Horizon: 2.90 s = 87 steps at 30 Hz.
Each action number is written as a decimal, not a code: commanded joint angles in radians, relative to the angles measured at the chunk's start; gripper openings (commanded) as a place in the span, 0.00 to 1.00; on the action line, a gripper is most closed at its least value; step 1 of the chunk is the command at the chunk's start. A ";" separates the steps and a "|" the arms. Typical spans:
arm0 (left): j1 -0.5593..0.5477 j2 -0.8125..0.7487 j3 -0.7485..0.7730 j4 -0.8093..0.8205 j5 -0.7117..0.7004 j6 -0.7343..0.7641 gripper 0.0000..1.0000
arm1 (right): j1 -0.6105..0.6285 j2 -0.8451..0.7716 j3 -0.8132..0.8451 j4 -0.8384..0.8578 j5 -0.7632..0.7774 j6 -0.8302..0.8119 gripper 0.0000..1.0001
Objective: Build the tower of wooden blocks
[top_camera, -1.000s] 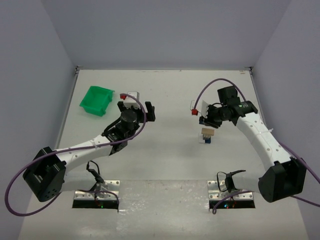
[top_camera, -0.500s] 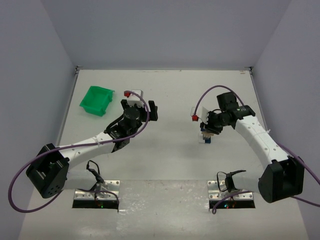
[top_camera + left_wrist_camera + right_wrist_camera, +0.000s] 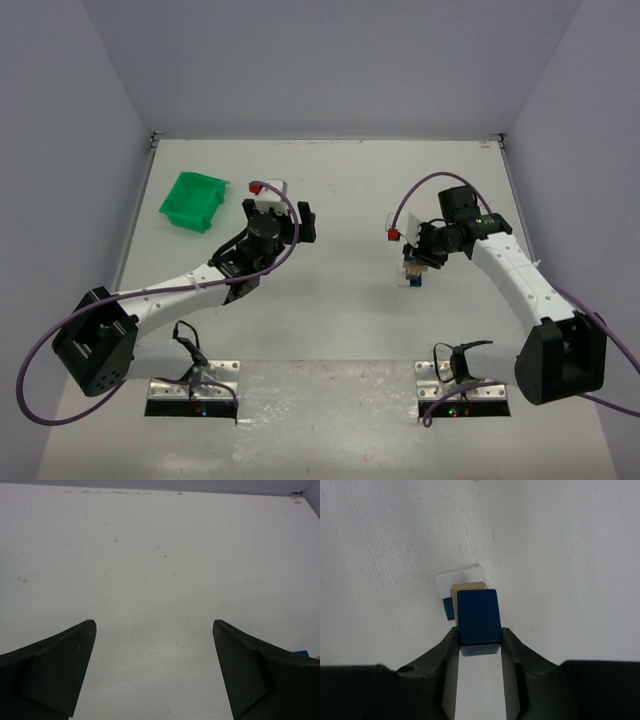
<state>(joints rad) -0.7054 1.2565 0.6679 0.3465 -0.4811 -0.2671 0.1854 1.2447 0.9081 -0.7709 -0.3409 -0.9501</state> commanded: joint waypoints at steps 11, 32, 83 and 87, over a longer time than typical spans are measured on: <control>0.011 -0.014 0.052 -0.006 0.012 0.016 1.00 | -0.006 0.027 -0.025 0.081 -0.024 0.005 0.09; 0.011 -0.042 0.035 -0.010 0.018 0.029 1.00 | -0.007 0.019 -0.043 0.081 -0.003 -0.016 0.13; 0.011 -0.089 0.022 -0.006 0.054 0.052 1.00 | -0.008 -0.004 0.029 0.045 -0.020 0.005 0.99; 0.011 -0.101 0.035 -0.022 0.047 0.043 1.00 | -0.008 -0.021 0.128 0.018 -0.067 0.044 0.99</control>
<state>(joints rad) -0.7052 1.1954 0.6807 0.3021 -0.4272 -0.2183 0.1837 1.2687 0.9066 -0.7545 -0.3417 -0.9527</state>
